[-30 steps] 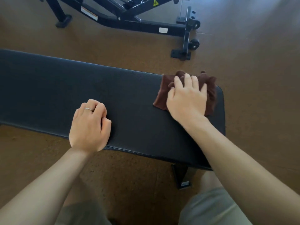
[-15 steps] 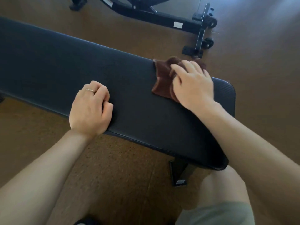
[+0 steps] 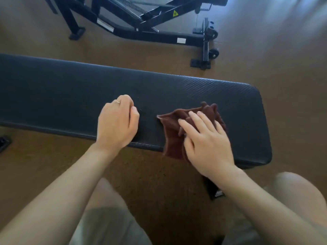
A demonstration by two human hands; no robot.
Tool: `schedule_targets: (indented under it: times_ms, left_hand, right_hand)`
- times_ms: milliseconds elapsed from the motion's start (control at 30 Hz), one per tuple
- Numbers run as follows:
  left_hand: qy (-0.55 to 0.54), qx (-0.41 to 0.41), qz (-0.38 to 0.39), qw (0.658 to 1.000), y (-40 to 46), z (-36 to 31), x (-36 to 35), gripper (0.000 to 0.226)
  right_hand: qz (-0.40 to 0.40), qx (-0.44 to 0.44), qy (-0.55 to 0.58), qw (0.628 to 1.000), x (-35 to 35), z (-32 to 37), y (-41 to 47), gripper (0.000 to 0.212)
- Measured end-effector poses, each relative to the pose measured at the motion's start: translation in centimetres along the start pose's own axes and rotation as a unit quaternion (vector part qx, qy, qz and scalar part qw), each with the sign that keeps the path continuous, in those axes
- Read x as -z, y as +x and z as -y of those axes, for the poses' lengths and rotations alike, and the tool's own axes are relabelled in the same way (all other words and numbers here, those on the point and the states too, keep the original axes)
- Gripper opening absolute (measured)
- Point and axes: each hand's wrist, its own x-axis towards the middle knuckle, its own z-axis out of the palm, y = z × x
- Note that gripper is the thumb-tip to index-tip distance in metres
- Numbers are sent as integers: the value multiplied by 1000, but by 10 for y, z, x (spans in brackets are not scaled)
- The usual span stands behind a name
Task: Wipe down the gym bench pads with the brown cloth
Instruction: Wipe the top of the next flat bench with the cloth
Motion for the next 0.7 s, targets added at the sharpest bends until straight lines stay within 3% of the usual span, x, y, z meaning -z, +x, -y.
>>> schedule_targets:
  times_ms: [100,233,467,600,700]
  left_hand:
    - [74,30,-8,997,15,50,18,34]
    - [47,64,11,997,13,67,13,34]
    - [-13,57,4,998,7,68,15,28]
    - [-11,46,16,999,8,68,17,32]
    - [-20,53,15,998,6,71,17,35]
  right_hand:
    - [7,-108,-18,994,5,-7,6,56]
    - [-30,-205,-52,977,-9,48,28,60]
    - [-13,-91,-8,996,-38,154,66,50]
    - [-23,-72,26,997,-24,115,38,45]
    - [-25,-175,-15,984,-7,53,1,45]
